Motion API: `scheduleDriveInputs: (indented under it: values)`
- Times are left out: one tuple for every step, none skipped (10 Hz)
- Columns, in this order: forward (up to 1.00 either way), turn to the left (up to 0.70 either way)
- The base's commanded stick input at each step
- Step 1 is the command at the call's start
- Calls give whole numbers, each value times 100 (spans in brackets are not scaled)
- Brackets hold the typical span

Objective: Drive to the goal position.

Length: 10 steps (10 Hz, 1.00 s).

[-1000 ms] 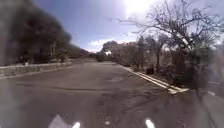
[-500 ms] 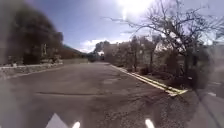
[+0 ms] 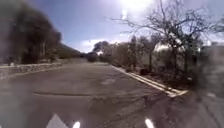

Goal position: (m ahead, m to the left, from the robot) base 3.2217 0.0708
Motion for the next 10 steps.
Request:
scheduleDriveInputs:
  values:
    - [50,0]
    - [50,0]
    - [50,0]
    - [50,0]
    - [50,0]
    - [50,0]
    - [50,0]
    - [50,0]
    - [50,0]
    - [50,34]
